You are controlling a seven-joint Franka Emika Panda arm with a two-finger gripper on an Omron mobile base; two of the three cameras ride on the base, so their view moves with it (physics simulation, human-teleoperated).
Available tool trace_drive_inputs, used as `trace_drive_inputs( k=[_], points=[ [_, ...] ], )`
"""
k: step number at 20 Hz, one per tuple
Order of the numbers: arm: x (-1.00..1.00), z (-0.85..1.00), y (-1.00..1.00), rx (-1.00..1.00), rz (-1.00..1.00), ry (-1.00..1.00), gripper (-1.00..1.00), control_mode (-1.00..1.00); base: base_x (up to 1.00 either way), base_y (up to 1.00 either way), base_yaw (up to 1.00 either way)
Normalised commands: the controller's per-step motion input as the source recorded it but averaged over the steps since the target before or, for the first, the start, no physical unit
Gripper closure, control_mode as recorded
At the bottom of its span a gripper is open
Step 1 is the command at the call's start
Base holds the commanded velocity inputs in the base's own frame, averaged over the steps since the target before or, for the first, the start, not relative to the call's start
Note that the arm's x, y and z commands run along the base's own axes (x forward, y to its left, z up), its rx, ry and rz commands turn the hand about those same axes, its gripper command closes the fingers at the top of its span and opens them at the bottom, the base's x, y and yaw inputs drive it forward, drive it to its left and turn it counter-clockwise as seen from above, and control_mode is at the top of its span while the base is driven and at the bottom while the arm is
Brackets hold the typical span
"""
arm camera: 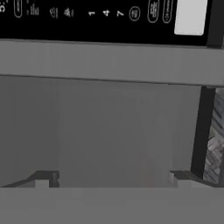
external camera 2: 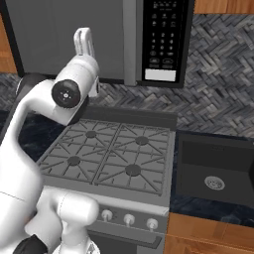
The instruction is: Transport the steak from the fridge to the microwave and turn on the microwave.
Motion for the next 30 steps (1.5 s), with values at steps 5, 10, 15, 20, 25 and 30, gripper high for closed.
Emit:
trace_drive_inputs(
  k=[5,10,15,20,25,30],
  points=[
    [-0.47,0.0,-0.06,-0.07,0.0,-0.03,-1.0,-1.0,0.0,0.0,0.0],
    [-0.45,0.0,-0.08,-0.1,0.0,-0.02,-1.0,-1.0,0.0,0.0,0.0],
    [-0.37,-0.01,-0.12,-0.09,0.0,0.0,-1.0,-1.0,0.0,0.0,0.0],
    [-0.27,0.0,-0.25,-0.02,0.0,0.03,-1.0,-1.0,0.0,0.0,0.0],
    [-0.18,-0.01,-0.41,0.0,0.0,0.12,-1.0,-1.0,0.0,0.0,0.0],
    [-0.08,-0.05,-0.32,0.0,-0.05,0.05,-1.0,-1.0,0.0,0.0,0.0]
  ],
)
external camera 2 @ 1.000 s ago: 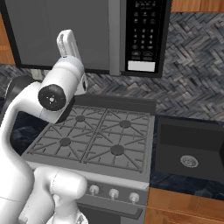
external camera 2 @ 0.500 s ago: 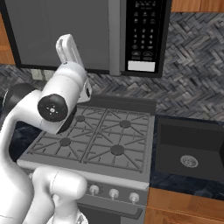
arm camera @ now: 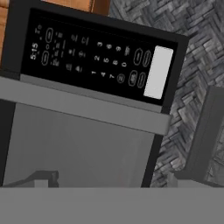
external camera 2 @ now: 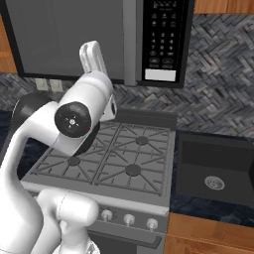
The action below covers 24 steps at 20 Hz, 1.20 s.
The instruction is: Transport the steak from the fridge to the microwave and turn on the microwave.
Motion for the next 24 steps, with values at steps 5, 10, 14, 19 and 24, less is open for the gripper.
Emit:
trace_drive_inputs(
  k=[5,10,14,19,24],
  points=[
    [0.0,-0.02,-0.26,0.09,-0.09,0.0,-1.0,-1.0,0.0,0.0,0.0],
    [-0.07,-0.03,-0.25,0.17,-0.07,0.0,-1.0,-1.0,0.0,0.0,0.0],
    [-0.04,-0.03,-0.33,0.26,-0.08,0.0,-1.0,-1.0,0.0,0.0,0.0],
    [-0.04,0.0,-0.41,0.37,-0.01,-0.04,-1.0,-1.0,0.0,0.0,0.0],
    [0.0,-0.04,-0.22,0.26,-0.01,-0.07,-1.0,-1.0,0.0,0.0,0.0]
  ],
)
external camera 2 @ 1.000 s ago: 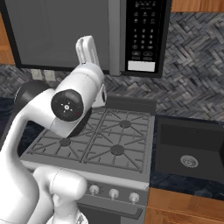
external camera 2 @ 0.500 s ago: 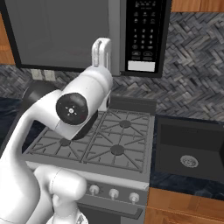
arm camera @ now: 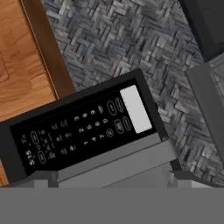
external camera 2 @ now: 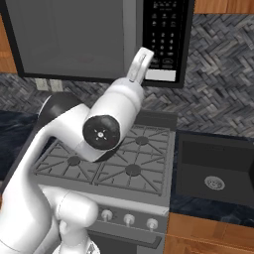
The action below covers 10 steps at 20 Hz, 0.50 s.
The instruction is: Transport the steak from the fridge to the microwave and turn on the microwave.
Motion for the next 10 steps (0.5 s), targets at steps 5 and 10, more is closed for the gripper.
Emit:
trace_drive_inputs(
  k=[5,10],
  points=[
    [0.03,-0.1,-0.19,0.16,-0.01,0.0,-1.0,-1.0,0.0,0.0,0.0],
    [0.09,-0.1,-0.12,0.04,-0.04,0.06,-1.0,-1.0,0.0,0.0,0.0]
  ],
)
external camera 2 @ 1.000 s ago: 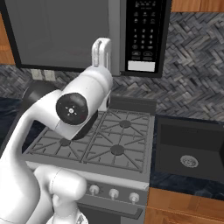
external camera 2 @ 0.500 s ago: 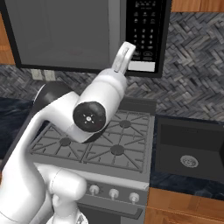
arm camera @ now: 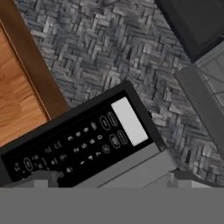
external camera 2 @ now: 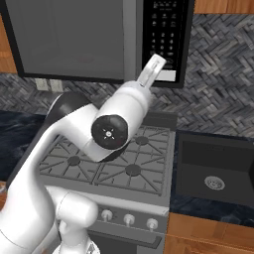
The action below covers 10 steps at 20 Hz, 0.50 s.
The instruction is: Transport the steak from the fridge to the microwave and turn on the microwave.
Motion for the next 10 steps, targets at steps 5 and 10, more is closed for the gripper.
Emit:
trace_drive_inputs(
  k=[5,10],
  points=[
    [0.1,-0.1,-0.12,0.01,-0.02,0.11,-1.0,-1.0,0.0,0.0,0.0],
    [0.2,-0.11,-0.03,0.0,-0.06,0.2,-1.0,-1.0,0.0,0.0,0.0]
  ],
)
